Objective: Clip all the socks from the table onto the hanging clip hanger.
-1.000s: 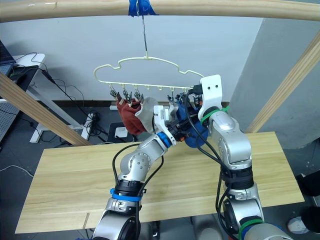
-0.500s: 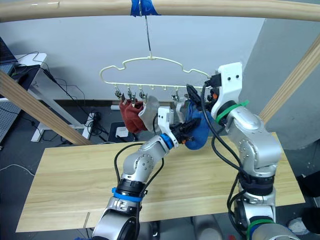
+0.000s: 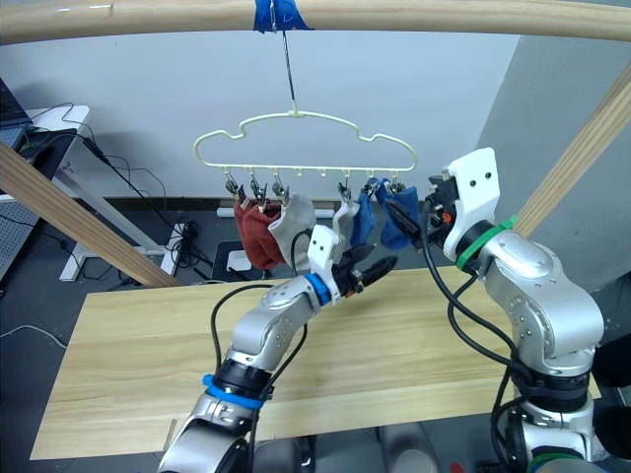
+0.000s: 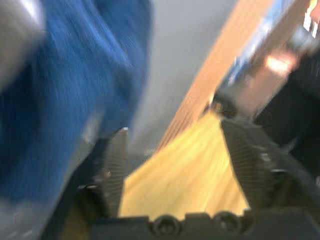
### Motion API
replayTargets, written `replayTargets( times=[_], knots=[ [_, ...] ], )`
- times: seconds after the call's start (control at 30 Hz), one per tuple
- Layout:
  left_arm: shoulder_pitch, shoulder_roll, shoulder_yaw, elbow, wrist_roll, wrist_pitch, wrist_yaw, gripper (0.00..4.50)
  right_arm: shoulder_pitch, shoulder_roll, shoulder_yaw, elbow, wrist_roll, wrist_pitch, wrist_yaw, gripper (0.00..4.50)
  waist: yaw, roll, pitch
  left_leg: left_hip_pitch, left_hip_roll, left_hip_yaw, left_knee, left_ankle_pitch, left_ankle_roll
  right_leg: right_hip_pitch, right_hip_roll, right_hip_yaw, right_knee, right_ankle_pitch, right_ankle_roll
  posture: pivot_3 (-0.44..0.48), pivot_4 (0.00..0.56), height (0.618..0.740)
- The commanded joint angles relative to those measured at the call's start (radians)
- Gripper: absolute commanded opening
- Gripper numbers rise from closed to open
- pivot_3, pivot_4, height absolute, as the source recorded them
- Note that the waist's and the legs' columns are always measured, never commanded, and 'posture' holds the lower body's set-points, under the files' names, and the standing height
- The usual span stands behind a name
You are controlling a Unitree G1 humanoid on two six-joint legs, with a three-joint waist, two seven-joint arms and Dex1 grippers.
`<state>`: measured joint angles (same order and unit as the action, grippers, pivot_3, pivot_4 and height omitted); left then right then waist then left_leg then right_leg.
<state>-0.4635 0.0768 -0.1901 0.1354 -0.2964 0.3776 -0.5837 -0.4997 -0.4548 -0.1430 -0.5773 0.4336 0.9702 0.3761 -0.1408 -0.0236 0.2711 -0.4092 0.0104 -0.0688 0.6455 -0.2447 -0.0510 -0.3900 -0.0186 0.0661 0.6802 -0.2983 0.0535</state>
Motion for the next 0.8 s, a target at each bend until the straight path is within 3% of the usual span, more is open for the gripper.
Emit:
replayTargets(
  times=[0.03, 0.17, 0.3, 0.57, 0.67, 0.8],
  knots=[
    [0.056, 0.112, -0.048, -0.151, 0.043, -0.058, -0.108, 4.49, 0.064, -0.101, -0.005, -0.06, 0.011, -0.072, 0.101, 4.5, 0.002, 0.0, 0.0, 0.0, 0.0, 0.0, 0.0, 0.0, 0.0, 0.0, 0.0, 0.0, 0.0, 0.0, 0.0, -0.193, 0.237, 0.74],
    [0.137, 0.286, -0.005, -0.311, 0.015, -0.045, -0.195, 4.49, 0.136, -0.232, 0.025, -0.033, -0.013, -0.191, 0.227, 4.5, 0.002, 0.0, 0.0, 0.001, 0.001, -0.001, 0.0, 0.0, 0.0, 0.0, 0.0, 0.001, 0.0, 0.0, 0.0, -0.172, 0.226, 0.74],
    [0.2, 0.455, 0.125, -0.444, -0.042, 0.037, -0.227, 4.49, 0.172, -0.326, 0.015, 0.042, -0.039, -0.316, 0.34, 4.5, 0.005, 0.0, 0.0, 0.001, 0.001, -0.001, 0.0, 0.0, 0.0, 0.001, 0.0, 0.0, 0.0, 0.0, 0.0, -0.139, 0.21, 0.74],
    [0.272, 0.737, 0.372, -0.438, -0.065, 0.15, -0.255, 4.49, 0.206, -0.445, -0.066, 0.165, 0.001, -0.468, 0.539, 4.5, 0.03, 0.0, 0.0, 0.001, 0.001, -0.003, 0.0, 0.0, 0.0, 0.0, 0.0, 0.0, 0.0, 0.0, 0.0, -0.079, 0.193, 0.74],
    [0.276, 0.782, 0.402, -0.372, -0.065, 0.125, -0.282, 4.49, 0.196, -0.45, -0.073, 0.197, 0.006, -0.483, 0.551, 4.5, 0.046, 0.0, 0.0, 0.001, 0.001, -0.003, 0.0, 0.0, 0.0, 0.0, -0.001, -0.001, 0.0, 0.0, 0.0, -0.073, 0.185, 0.74],
    [0.231, 0.768, 0.413, -0.288, -0.065, 0.083, -0.287, 4.49, 0.193, -0.44, -0.066, 0.211, 0.0, -0.497, 0.549, 4.5, 0.058, 0.0, -0.001, 0.001, 0.001, -0.003, 0.0, 0.0, 0.0, 0.0, -0.001, -0.001, 0.0, 0.0, 0.0, -0.07, 0.181, 0.74]
  ],
)
